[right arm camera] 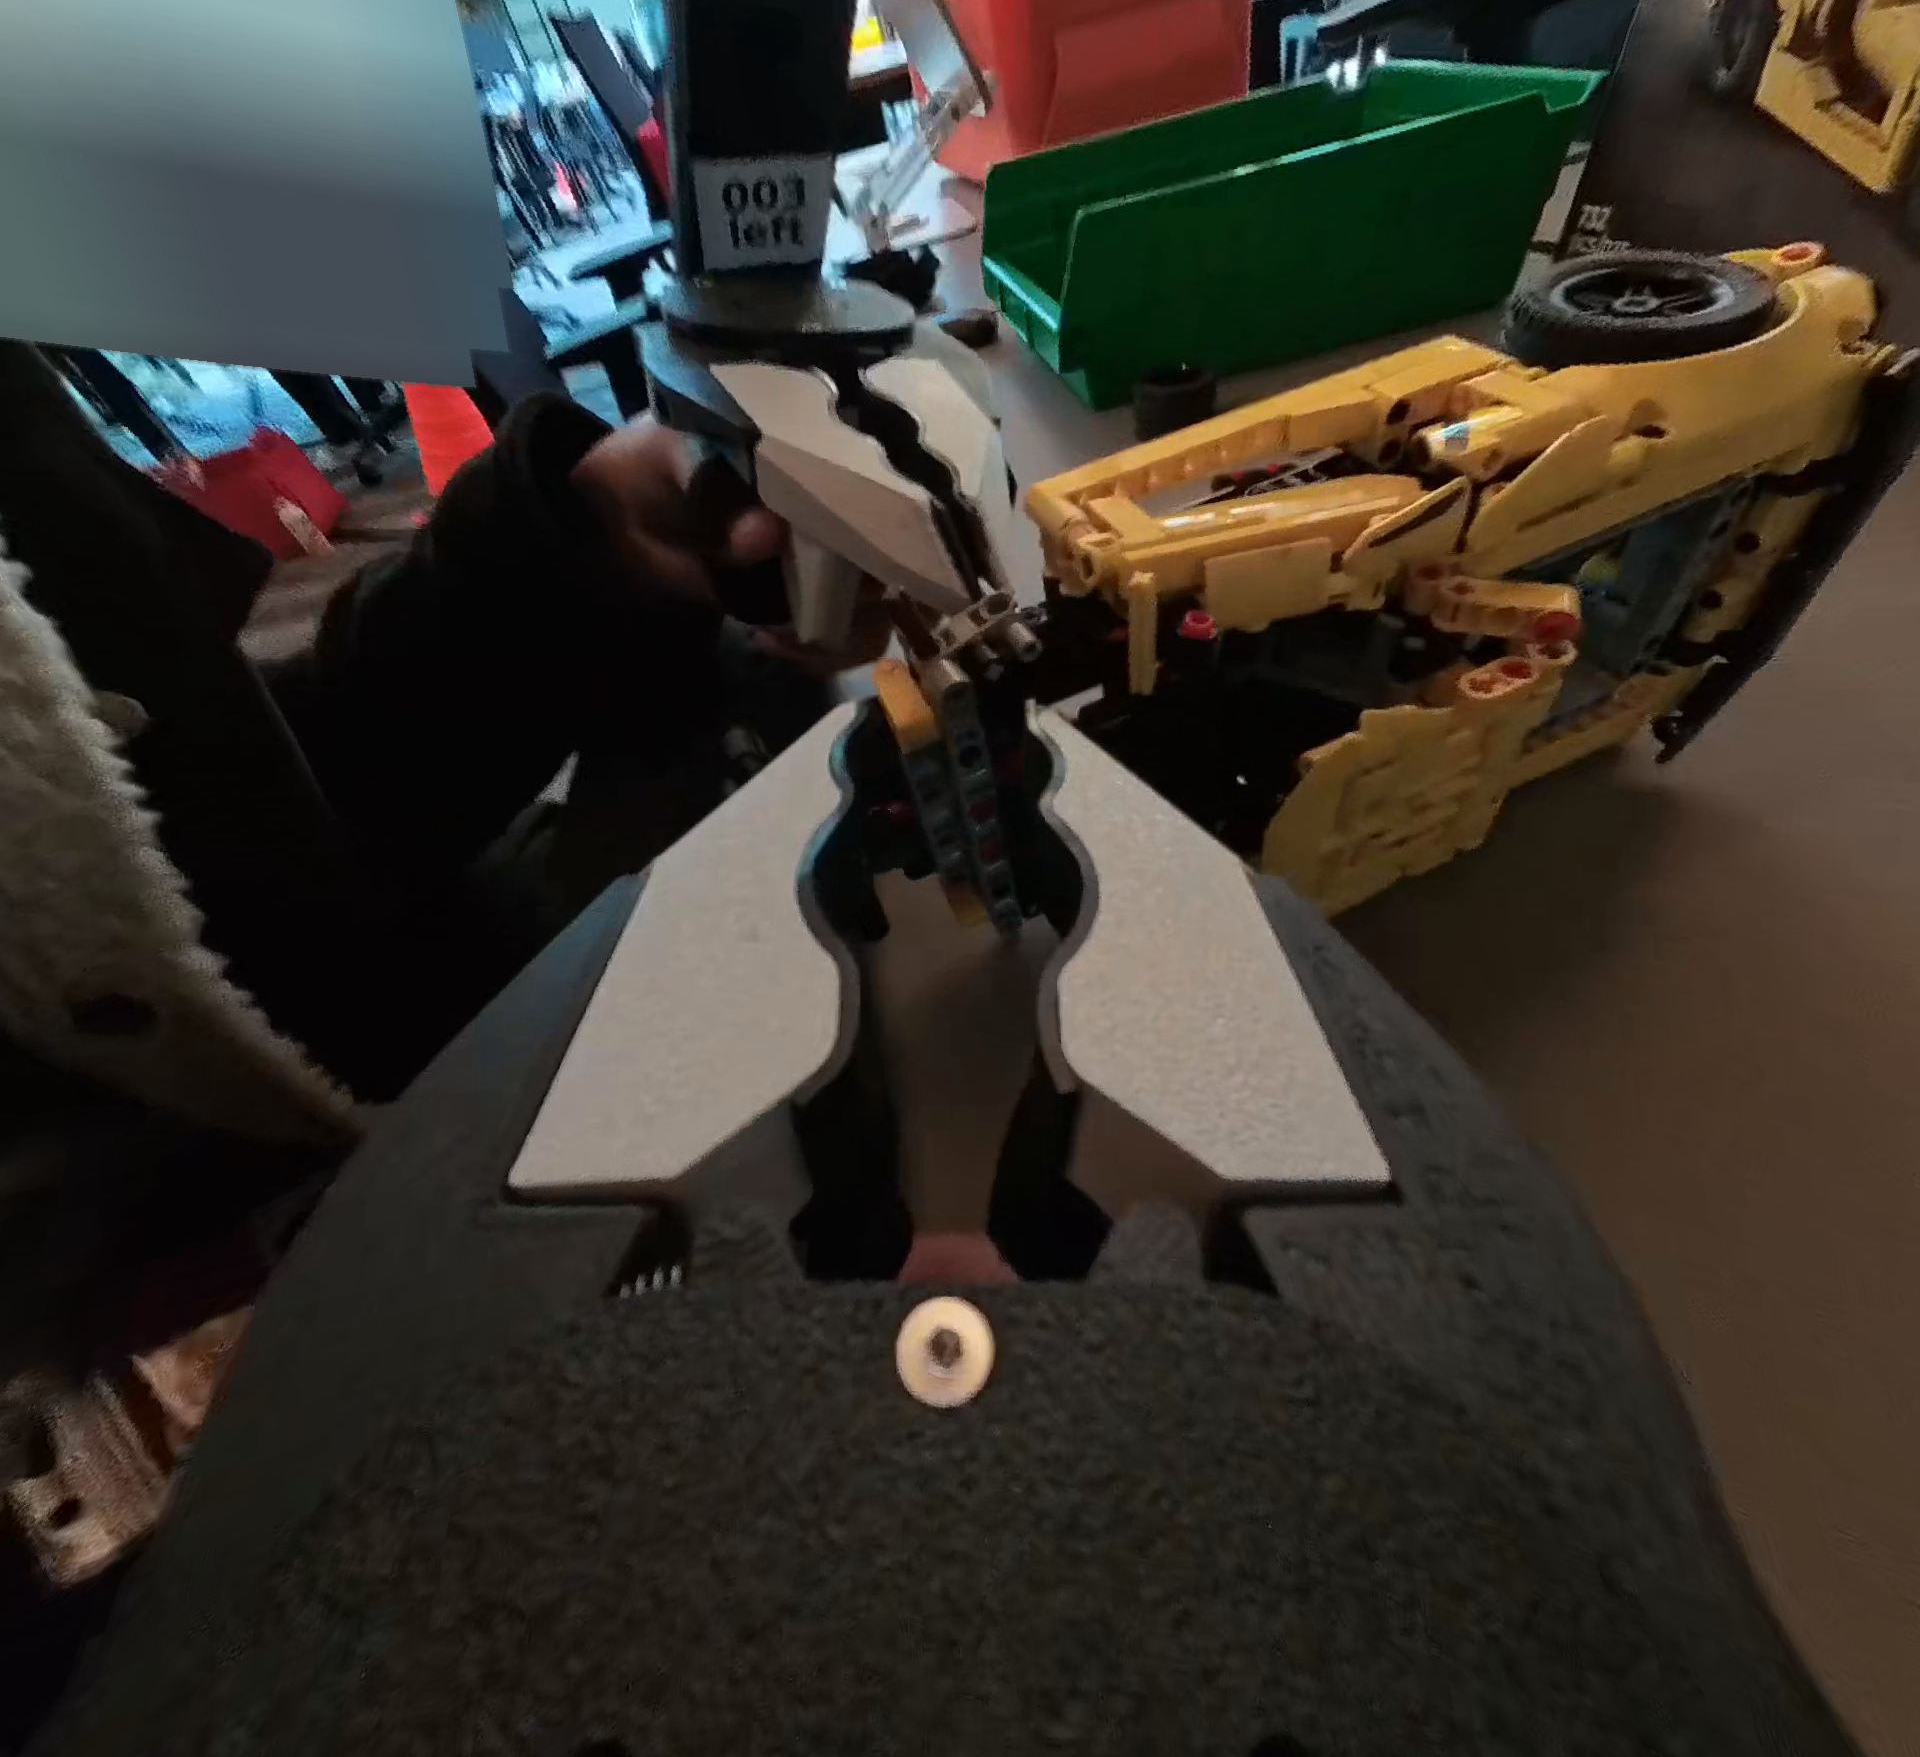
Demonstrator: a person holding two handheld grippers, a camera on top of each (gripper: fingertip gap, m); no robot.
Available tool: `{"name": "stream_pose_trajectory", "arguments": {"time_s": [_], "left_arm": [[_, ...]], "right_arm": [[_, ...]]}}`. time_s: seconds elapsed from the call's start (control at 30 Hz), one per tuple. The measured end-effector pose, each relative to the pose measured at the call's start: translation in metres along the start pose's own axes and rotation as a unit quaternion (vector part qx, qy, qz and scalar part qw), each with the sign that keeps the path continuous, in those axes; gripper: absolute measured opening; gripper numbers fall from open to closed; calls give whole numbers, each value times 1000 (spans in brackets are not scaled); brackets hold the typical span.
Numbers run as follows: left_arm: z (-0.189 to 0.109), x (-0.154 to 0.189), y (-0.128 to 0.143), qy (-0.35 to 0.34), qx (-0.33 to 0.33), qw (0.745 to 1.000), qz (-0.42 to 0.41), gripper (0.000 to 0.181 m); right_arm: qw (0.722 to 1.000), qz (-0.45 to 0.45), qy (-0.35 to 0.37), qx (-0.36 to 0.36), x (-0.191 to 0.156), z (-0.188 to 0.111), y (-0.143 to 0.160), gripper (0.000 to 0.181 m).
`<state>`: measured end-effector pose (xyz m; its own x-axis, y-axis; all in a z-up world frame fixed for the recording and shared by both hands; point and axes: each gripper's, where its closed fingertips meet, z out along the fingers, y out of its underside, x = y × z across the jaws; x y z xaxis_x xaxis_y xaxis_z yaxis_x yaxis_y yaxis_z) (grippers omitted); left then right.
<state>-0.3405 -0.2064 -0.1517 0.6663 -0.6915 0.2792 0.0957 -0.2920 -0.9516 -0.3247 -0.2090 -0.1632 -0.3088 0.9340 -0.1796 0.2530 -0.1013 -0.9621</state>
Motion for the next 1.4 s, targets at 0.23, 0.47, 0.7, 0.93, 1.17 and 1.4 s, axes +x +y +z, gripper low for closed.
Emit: {"name": "stream_pose_trajectory", "arguments": {"time_s": [0.23,0.47,0.7,0.93,1.17,1.4], "left_arm": [[0,-1,3,0,-9,1000,-2,4],[1,-1,4,1,-14,1000,-5,3],[2,-1,4,3,-16,1000,-7,3],[2,-1,4,0,-17,1000,-4,3],[2,0,3,1,-20,1000,-3,3],[2,0,0,11,-14,1000,-23,2]], "right_arm": [[998,-56,14,0,-2,3,1,24],[998,-38,-4,54,-4,-4,-15,21],[996,-80,-6,50,-8,5,-16,7],[992,-106,6,63,-12,9,-24,13],[995,-89,3,39,-7,11,-17,3],[993,-109,7,36,-8,11,-15,4]]}}
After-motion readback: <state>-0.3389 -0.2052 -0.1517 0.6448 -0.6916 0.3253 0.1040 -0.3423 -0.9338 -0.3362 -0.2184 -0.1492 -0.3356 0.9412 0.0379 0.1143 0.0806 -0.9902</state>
